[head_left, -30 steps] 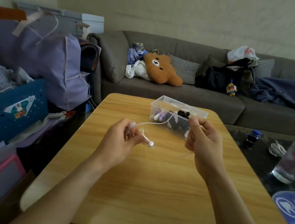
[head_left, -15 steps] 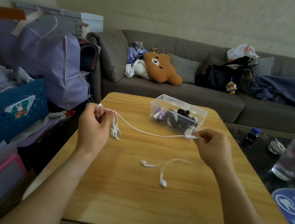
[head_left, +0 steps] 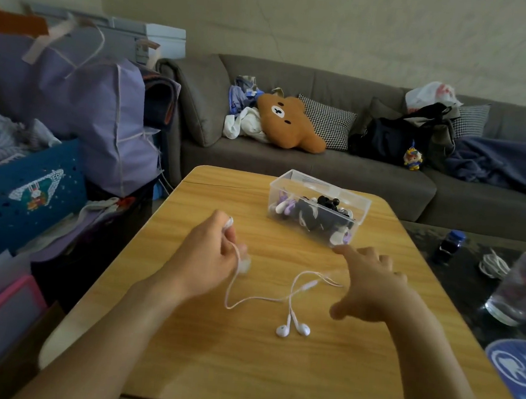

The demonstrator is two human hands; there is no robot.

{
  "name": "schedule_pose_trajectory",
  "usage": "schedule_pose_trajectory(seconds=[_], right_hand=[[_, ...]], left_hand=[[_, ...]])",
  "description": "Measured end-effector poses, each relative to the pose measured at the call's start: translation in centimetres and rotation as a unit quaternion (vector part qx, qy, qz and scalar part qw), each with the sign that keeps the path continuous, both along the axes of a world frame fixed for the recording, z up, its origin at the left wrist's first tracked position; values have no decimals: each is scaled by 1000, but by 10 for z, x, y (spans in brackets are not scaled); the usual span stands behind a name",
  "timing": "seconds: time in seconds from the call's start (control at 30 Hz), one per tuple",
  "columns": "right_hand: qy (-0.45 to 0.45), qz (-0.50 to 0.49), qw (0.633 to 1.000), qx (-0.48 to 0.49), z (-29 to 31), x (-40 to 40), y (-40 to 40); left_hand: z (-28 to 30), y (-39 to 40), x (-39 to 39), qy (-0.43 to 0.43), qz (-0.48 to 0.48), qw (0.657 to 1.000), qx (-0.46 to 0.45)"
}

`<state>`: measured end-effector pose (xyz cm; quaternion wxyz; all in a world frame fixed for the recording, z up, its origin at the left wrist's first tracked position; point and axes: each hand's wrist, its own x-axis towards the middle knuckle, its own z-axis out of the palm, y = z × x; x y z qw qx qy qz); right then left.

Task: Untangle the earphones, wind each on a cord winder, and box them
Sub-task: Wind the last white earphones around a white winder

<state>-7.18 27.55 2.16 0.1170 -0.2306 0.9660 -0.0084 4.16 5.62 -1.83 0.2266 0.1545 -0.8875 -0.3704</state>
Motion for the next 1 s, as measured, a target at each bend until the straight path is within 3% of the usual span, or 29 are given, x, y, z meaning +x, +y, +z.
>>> schedule_pose_trajectory(seconds=[0.03,0.1,0.2,0.27,0.53,0.6,0.7,0.87,1.0], right_hand=[[-2,19,1000,-14,4,4,-1],[-17,86,983,-160,5,8,-5],[-37,148,902,-404,-1,22,-23],[-94,157,865,-467,-5,35,-37],[-223,96,823,-514,-13,38,-45],[-186,97,840,-501,-11,33,-40],[-59,124,890,-436,-10,19,-30],[-93,165,868,-459,-7,9,-13],[-55,148,871,-466,-12,6,-15]], left_hand=[[-1,5,-1,-15,-20,1000,2],[-3,15,-4,-12,-42,999,4],[-1,24,-9,28,-54,998,24],[2,30,-9,50,-69,996,35],[4,30,-5,44,-59,997,-6],[7,28,-3,1,-75,997,-36],[11,24,1,-111,-86,987,-76],[11,16,4,-156,-143,977,12],[17,20,6,-144,-173,972,60]])
